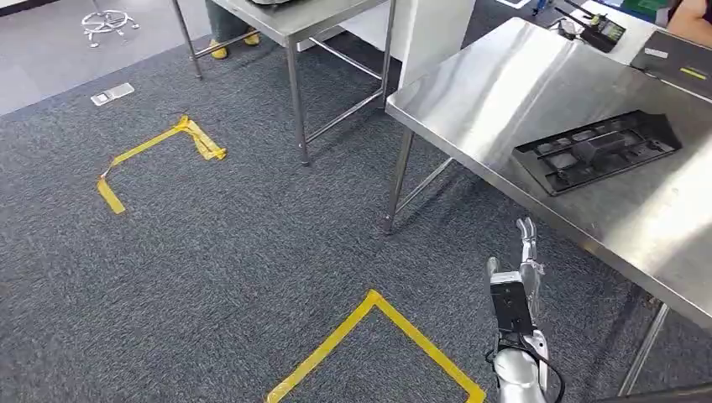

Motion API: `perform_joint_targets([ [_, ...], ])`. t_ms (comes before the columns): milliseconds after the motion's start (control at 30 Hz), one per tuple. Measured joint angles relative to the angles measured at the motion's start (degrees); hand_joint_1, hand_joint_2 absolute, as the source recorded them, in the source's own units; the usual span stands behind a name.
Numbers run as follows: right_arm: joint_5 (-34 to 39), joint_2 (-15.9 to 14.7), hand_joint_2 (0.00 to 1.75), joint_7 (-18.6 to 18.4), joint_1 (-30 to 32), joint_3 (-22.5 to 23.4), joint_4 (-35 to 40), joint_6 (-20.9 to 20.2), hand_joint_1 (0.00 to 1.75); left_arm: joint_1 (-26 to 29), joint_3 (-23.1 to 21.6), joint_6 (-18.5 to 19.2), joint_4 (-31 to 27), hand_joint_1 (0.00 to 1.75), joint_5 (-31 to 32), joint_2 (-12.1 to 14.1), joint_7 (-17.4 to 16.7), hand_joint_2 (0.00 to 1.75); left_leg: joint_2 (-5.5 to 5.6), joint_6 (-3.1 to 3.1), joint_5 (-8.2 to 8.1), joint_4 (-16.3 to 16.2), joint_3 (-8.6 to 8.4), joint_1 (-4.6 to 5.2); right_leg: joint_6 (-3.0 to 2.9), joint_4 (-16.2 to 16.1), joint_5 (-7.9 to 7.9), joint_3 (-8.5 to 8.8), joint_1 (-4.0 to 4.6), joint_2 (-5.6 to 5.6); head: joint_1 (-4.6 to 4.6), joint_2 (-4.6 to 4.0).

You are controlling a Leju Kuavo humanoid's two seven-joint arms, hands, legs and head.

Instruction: Take the parts from the cabinet and place them on the table.

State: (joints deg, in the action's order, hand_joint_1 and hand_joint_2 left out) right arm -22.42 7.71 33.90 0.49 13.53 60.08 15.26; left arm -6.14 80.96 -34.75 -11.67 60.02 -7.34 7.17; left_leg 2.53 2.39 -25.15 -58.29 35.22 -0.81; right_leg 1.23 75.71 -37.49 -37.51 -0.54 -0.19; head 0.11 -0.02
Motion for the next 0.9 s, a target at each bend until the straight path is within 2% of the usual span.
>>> perform_joint_targets([
  [33, 0.0, -0.2, 0.00, 0.0, -0.3, -0.2, -1.0, 0.0, 0.00, 0.1, 0.0, 0.0, 0.0, 0.00, -0.1, 0.0, 0.0, 0.00, 0.83, 0.07, 0.11, 0.0, 0.04, 0.10, 0.23, -0.6, 0.72, 0.16, 0.00, 0.07, 0.02, 0.00],
  [67, 0.0, -0.3, 0.00, 0.0, -0.7, -0.5, -1.7, 0.1, 0.00, 0.1, 0.1, -0.2, 0.0, 0.00, -0.2, 0.0, 0.0, 0.00, 1.57, 0.03, 0.21, 0.0, 0.03, 0.15, 0.53, -3.6, 2.25, 1.54, 0.06, 0.22, -0.02, 0.00],
  [100, 0.2, -0.5, 0.00, 0.0, -1.0, -0.7, -2.4, 0.1, 0.00, 0.1, 0.1, -0.2, 0.0, 0.00, -0.4, 0.0, 0.0, 0.00, 2.39, -0.05, 0.35, 0.0, 0.01, 0.15, 0.82, -8.4, 4.46, 3.78, 0.20, 0.61, -0.04, 0.00],
  [133, 0.2, -0.7, 0.00, 0.0, -1.5, -0.8, -3.1, 0.2, 0.00, 0.1, 0.1, -0.3, 0.0, 0.00, -0.4, -0.1, 0.0, 0.00, 3.14, -0.19, 0.53, 0.0, 0.03, 0.07, 0.94, -13.6, 6.58, 6.18, 0.34, 2.27, -0.07, 0.00],
  [167, 0.2, -0.9, 0.00, 0.0, -1.9, -0.9, -3.6, 0.2, 0.00, 0.1, 0.1, -0.4, 0.0, 0.00, -0.4, -0.1, 0.0, 0.00, 3.65, -0.42, 0.80, 0.1, 0.30, -0.21, 0.74, -17.0, 7.62, 7.62, 0.40, 5.45, -0.13, 0.00],
  [200, 0.3, -1.2, 0.00, 0.0, -2.2, -0.9, -4.3, 0.3, 0.00, -0.1, 0.1, -0.5, 0.0, 0.00, -0.4, -0.2, 0.0, 0.00, 4.53, -0.76, 1.02, 0.0, 0.63, 0.09, 0.26, -19.2, 8.42, 8.16, 0.95, 5.90, -0.11, 0.00],
  [233, 0.4, -1.6, 0.00, 0.0, -2.4, -0.9, -4.8, 0.5, 0.00, 0.0, 0.1, -0.5, 0.0, 0.00, -0.4, -0.4, 0.0, 0.00, 5.07, -1.21, 1.42, 0.3, 0.83, -0.02, 0.19, -19.3, 8.50, 8.11, 1.15, 5.03, -0.13, 0.00],
  [300, 0.9, -1.7, 0.00, 0.0, -3.1, -0.9, -5.8, 0.8, 0.00, 0.5, 0.1, -0.5, 0.0, 0.00, -0.3, -0.5, 0.0, 0.00, 6.41, -1.89, 2.32, 1.2, 0.97, -0.07, -0.35, -19.6, 9.01, 8.64, 1.35, 3.98, -0.09, 0.00],
  [333, 1.2, -1.6, 0.00, 0.0, -3.4, -0.9, -6.2, 1.0, 0.00, 0.5, 0.1, -0.5, 0.0, 0.00, -0.2, -0.5, 0.0, 0.00, 5.66, -1.90, 2.15, 1.1, 1.12, 0.14, -0.64, -21.1, 9.93, 9.04, 0.08, 3.02, -0.15, 0.00],
  [367, 1.2, -1.6, 0.00, 0.0, -3.6, -0.9, -6.7, 1.0, 0.00, 0.5, 0.1, -0.5, -0.1, 0.00, 0.0, -0.4, 0.0, 0.00, 1.52, -1.93, 1.19, 0.3, 1.53, 0.59, -0.63, -21.6, 10.30, 9.40, 0.08, 2.32, -0.13, 0.00],
  [400, 1.2, -1.6, 0.00, 0.0, -3.7, -0.9, -7.0, 1.1, 0.00, 0.4, 0.1, -0.5, -0.1, 0.00, 0.0, -0.2, 0.0, 0.00, -0.68, -2.11, -1.03, -2.5, 2.81, 0.62, -0.77, -21.7, 10.26, 9.46, 0.06, 1.54, -0.22, 0.00],
  [433, 1.5, -1.9, 0.00, 0.0, -3.6, -0.8, -7.7, 1.1, 0.00, 0.2, 0.1, -0.5, -0.1, 0.00, 0.2, -0.1, 0.0, 0.00, -1.57, -2.38, -3.58, -7.4, 5.08, 0.45, -1.06, -21.7, 10.25, 9.45, 0.17, 0.49, -0.24, 0.00],
  [467, 1.7, -2.1, 0.00, 0.1, -3.6, -0.8, -8.2, 1.2, 0.00, 0.2, 0.0, -0.5, -0.1, 0.00, 0.4, -0.1, 0.0, 0.00, -1.74, -2.64, -5.48, -12.0, 7.27, 0.29, -1.10, -21.7, 10.22, 9.40, 0.20, -0.51, -0.20, 0.00],
  [500, 2.0, -2.3, 0.00, 0.1, -3.6, -0.7, -8.7, 1.2, 0.00, 0.2, 0.0, -0.5, -0.1, 0.00, 0.5, -0.1, 0.1, 0.00, -1.76, -3.01, -6.47, -15.6, 8.91, 0.07, -1.15, -21.7, 10.18, 9.35, 0.17, -1.48, -0.20, 0.00],
  [533, 2.2, -2.5, 0.00, 0.2, -3.6, -0.7, -9.2, 1.2, 0.00, 0.3, 0.0, -0.4, -0.1, 0.00, 0.5, -0.2, 0.2, 0.00, -1.95, -3.35, -6.14, -16.5, 9.30, -0.41, -1.15, -21.7, 10.14, 9.38, 0.05, -2.42, -0.17, 0.00],
  [733, 2.3, -2.6, 0.00, 0.2, -3.6, -0.7, -9.5, 1.2, 0.00, 0.4, 0.0, -0.4, -0.1, 0.00, 0.6, -0.2, 0.3, 0.00, -2.16, -3.59, -5.44, -15.8, 8.90, -0.70, -1.15, -21.7, 10.10, 9.40, -0.06, -2.85, -0.18, 0.00],
  [767, 2.8, -2.9, 0.00, 0.5, -3.6, -0.4, -10.5, 1.4, 0.00, 0.5, 0.0, -0.1, -0.1, 0.00, 0.7, 0.1, 1.0, 0.00, -3.72, -4.71, -1.13, -7.2, 4.08, -1.68, -0.20, -21.0, 9.43, 9.43, -0.63, -4.32, -0.24, 0.00],
  [800, 3.3, -4.0, 0.00, 1.1, -3.3, 0.5, -11.2, 1.6, 0.00, 0.2, -0.1, 0.6, -0.1, 0.00, 1.0, -0.1, 1.4, 0.00, -7.93, -4.91, -0.03, -0.7, 0.48, -1.78, 1.28, -19.3, 7.90, 8.70, 0.09, -5.94, -0.52, 0.00],
  [833, 3.4, -4.2, 0.00, 1.5, -3.3, 1.1, -11.9, 1.8, 0.00, 0.3, -0.2, 0.6, -0.1, 0.00, 1.0, 0.2, 1.8, 0.00, -4.87, -2.62, 0.03, -0.7, 0.86, -0.73, 2.00, -19.9, 7.77, 10.02, -0.21, -7.97, -0.18, 0.00],
  [867, 3.4, -4.3, 0.00, 1.6, -3.4, 1.2, -12.1, 1.9, 0.00, 0.4, -0.3, 0.6, -0.2, 0.00, 0.9, 0.2, 1.9, 0.00, -4.15, -2.14, 0.24, -0.5, 0.77, -0.85, 1.95, -18.7, 6.50, 9.31, -0.68, -4.34, -0.15, 0.00],
  [900, 3.5, -4.3, 0.00, 1.7, -3.3, 1.2, -12.3, 2.0, 0.00, 0.3, -0.3, 0.6, -0.3, 0.00, 0.8, 0.3, 2.0, 0.00, -3.57, -1.75, 0.40, -0.4, 0.85, -0.84, 1.44, -15.6, 4.70, 8.00, -0.74, -2.14, -0.17, 0.00],
])
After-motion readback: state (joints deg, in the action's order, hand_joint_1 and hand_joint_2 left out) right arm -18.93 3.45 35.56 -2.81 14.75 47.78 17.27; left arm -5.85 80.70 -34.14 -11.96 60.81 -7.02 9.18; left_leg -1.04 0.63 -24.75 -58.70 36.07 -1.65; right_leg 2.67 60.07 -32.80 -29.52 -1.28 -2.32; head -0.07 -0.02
